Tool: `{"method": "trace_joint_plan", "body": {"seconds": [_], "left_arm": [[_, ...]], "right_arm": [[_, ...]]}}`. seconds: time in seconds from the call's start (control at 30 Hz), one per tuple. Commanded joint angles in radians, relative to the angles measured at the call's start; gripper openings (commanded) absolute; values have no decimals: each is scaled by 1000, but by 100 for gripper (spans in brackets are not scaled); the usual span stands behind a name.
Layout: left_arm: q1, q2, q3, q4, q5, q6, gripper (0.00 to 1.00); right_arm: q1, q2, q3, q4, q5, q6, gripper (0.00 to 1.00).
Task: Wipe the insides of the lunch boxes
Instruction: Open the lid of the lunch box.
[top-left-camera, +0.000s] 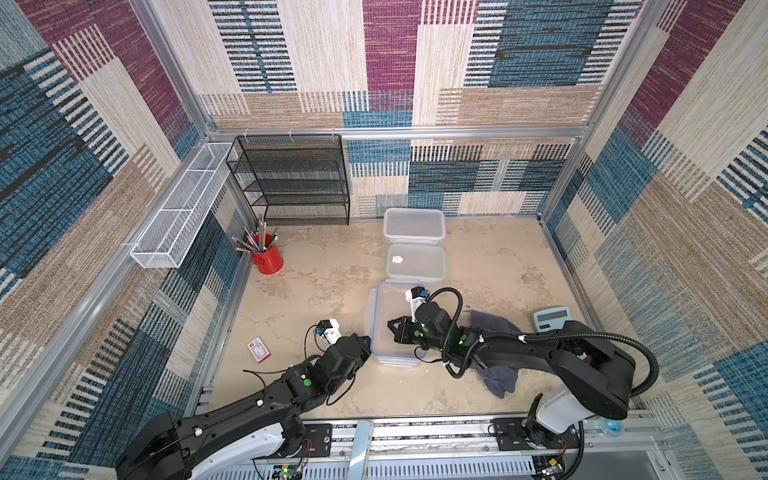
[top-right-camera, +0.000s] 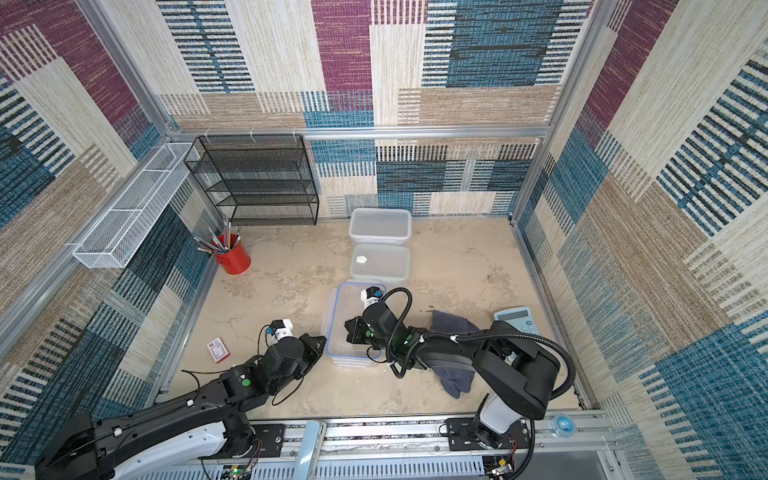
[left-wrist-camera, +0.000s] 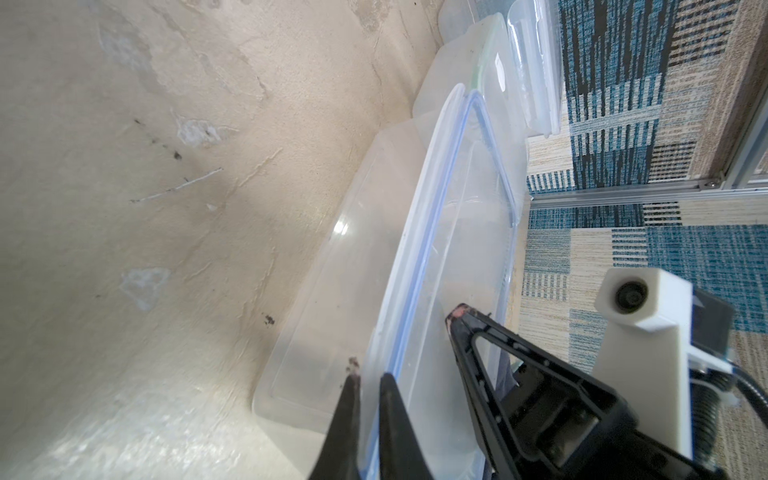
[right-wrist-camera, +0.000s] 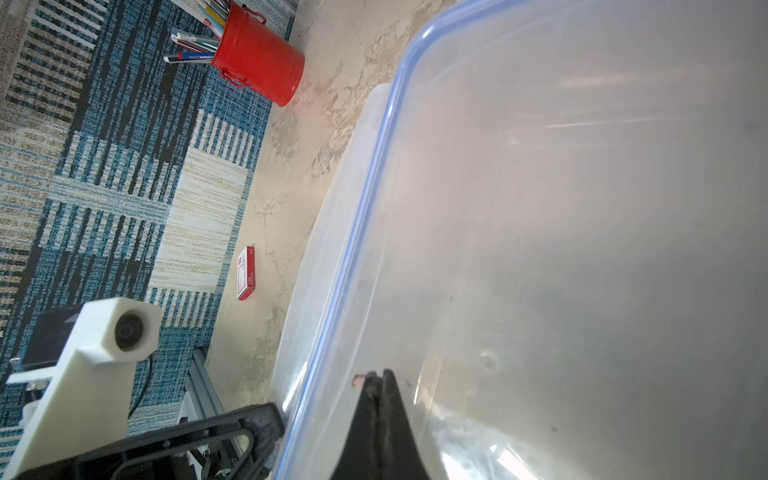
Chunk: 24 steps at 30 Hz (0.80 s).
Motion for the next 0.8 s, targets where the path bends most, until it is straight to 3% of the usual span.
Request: {"method": "trace_joint_plan", "body": {"seconds": [0.0, 0.13, 0.3, 0.47, 0.77], "left_arm": [[2, -2, 22, 55, -24, 40, 0], [2, -7, 24, 62, -24, 55, 0], [1, -18, 32, 74, -18, 84, 0], [2, -25, 51, 95, -1, 103, 0], [2, -1, 99, 212, 79, 163, 0]], "right_arm": [[2, -2, 13, -345, 16, -29, 1], [3, -50, 60, -400, 47, -68, 14], [2, -130, 129, -467, 84, -107, 39], [3, -218, 174, -525, 132, -123, 47], [3, -414, 185, -624, 225, -123, 84]]}}
